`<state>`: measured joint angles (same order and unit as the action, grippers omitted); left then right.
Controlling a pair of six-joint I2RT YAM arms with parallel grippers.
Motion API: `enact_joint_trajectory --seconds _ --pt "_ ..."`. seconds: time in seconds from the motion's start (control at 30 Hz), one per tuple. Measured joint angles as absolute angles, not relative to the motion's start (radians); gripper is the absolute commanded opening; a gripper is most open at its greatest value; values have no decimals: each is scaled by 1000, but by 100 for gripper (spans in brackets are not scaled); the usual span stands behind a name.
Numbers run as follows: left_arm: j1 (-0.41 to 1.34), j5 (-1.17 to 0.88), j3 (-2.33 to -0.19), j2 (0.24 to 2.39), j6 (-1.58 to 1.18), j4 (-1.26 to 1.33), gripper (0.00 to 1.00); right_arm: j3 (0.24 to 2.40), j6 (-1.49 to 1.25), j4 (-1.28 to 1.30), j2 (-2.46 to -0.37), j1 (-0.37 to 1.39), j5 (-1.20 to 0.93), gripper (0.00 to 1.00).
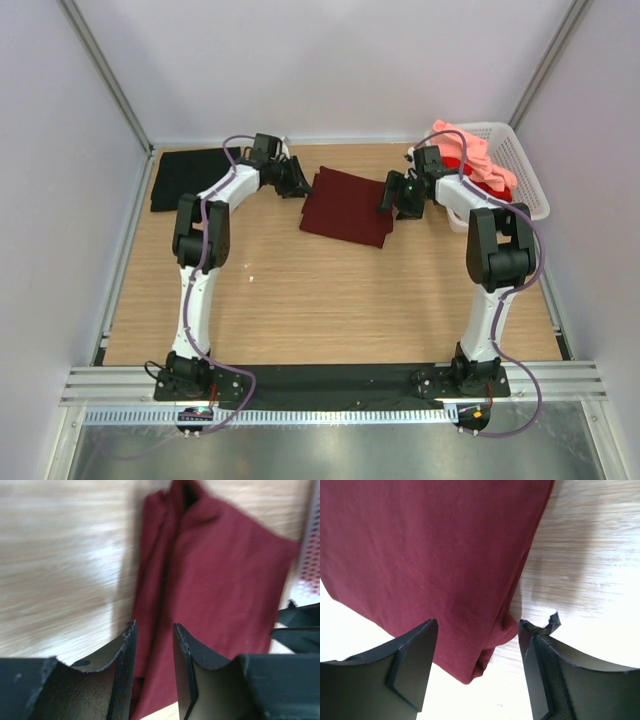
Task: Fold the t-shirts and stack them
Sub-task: Fold the tshirt
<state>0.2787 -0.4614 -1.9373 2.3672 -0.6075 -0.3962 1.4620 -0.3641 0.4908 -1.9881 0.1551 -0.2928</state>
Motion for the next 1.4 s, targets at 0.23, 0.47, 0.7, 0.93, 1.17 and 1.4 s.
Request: enact_joint_trajectory --seconds 0.23,0.47,0.7,0.93,1.17,1.4 --pt "274 -449 -1929 2383 -588 -418 35 1420 -326 414 -1988 154 -371 73" --pt "274 -445 -1929 2397 -570 -421 33 1416 -321 390 -1989 152 -442 67" --pt "274 -434 -1924 2401 -567 -424 31 1374 -375 377 -1984 127 -504 62" --pt "273 -434 -1858 2370 -569 -401 25 1213 -491 320 -1930 107 -496 41" --pt "273 -429 -1748 2302 -578 -401 10 1122 -556 231 -1906 108 -489 25" --pt "278 -398 -1537 2146 -634 -413 18 1111 -522 266 -1834 108 -488 39"
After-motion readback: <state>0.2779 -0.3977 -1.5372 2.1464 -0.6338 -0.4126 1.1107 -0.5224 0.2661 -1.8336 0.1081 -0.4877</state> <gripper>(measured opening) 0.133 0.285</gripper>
